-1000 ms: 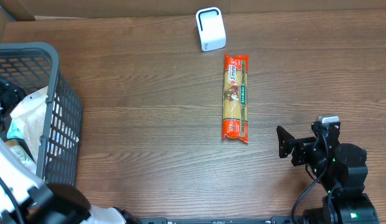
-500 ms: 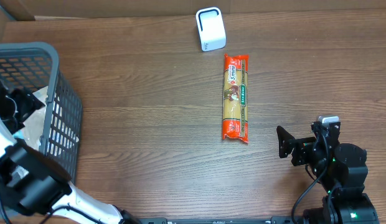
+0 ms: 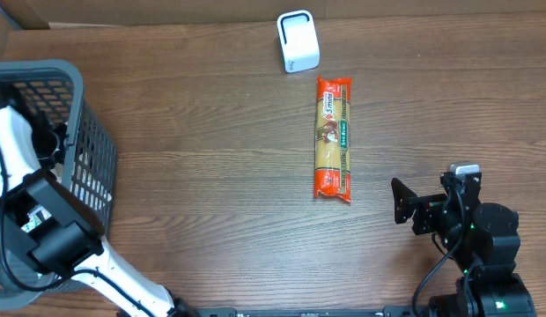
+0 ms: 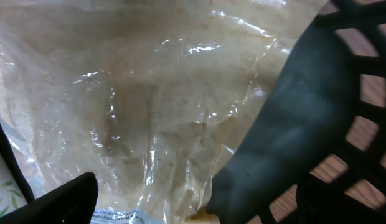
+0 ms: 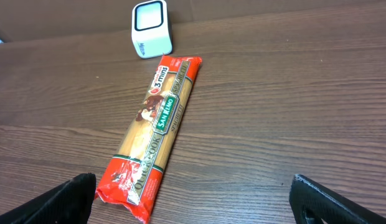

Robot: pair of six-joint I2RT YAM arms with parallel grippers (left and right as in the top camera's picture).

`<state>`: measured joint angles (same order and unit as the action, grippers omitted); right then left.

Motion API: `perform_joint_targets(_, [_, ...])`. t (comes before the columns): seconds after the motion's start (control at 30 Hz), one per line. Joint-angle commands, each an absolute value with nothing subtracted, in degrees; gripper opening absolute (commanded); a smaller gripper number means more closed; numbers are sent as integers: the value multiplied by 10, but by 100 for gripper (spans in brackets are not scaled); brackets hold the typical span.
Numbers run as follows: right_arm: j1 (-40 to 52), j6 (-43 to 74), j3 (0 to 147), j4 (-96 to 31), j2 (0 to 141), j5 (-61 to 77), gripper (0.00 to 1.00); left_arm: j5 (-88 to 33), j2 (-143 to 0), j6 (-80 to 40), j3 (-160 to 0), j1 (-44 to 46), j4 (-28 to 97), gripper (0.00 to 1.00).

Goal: Scan the item barcode
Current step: 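Grasp the clear bag of bread rolls in the basket with the left gripper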

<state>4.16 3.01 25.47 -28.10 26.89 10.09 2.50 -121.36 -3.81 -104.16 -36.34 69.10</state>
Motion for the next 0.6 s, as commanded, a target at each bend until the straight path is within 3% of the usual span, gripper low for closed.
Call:
perform_joint_targets(0.0, [45, 30, 251, -278, 268, 99, 100, 97, -1230, -71, -1037, -368, 692, 93])
perform_joint_targets(0.57, [45, 30, 251, -278, 268, 99, 100, 123, -1234, -79, -944, -372, 619, 95])
